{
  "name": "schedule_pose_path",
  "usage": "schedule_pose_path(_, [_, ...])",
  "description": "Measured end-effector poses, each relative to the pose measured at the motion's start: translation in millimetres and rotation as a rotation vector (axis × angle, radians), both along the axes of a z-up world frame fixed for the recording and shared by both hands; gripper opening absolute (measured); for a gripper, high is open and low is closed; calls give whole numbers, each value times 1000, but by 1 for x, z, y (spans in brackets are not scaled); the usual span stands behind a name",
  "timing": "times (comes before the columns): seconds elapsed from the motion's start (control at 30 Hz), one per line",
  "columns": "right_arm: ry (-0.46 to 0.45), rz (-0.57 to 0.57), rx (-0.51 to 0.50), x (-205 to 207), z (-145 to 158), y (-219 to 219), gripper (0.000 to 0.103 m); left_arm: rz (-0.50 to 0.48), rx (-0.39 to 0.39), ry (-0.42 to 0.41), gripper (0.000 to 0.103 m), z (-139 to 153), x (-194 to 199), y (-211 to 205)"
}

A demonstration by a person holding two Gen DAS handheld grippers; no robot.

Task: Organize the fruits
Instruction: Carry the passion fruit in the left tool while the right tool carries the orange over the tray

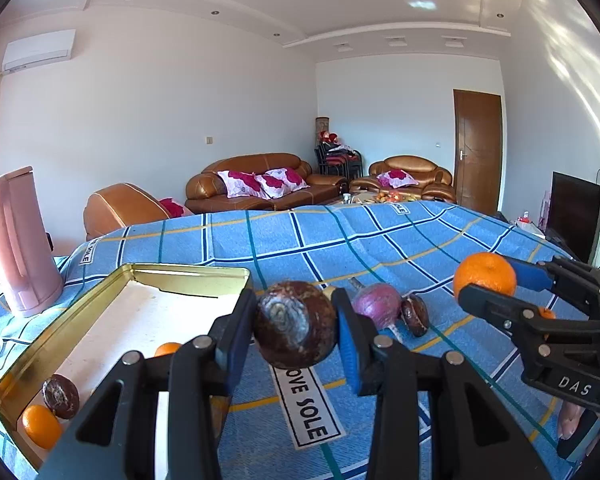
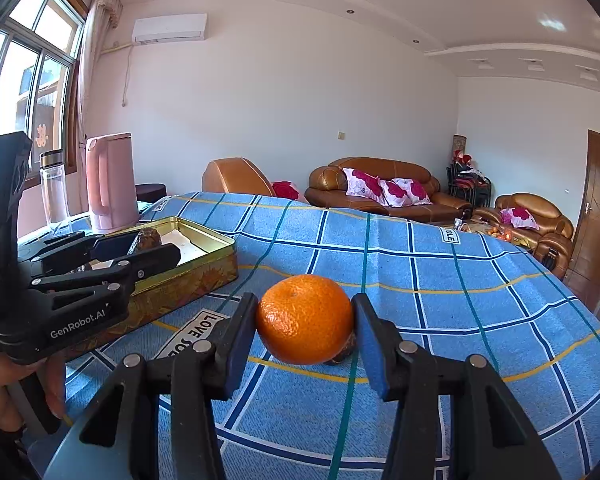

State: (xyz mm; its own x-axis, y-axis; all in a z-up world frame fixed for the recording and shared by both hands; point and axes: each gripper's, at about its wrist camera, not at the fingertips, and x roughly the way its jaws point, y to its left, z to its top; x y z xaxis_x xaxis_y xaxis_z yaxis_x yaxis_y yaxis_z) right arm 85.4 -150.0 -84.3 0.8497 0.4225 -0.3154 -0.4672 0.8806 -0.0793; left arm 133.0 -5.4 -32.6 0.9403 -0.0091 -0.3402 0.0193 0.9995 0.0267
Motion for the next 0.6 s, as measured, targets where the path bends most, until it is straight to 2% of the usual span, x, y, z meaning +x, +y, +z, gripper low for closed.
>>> schedule_pose_path(0.6, [-51, 1, 21, -10, 3, -4, 50, 24, -7, -59, 40, 4, -14, 3])
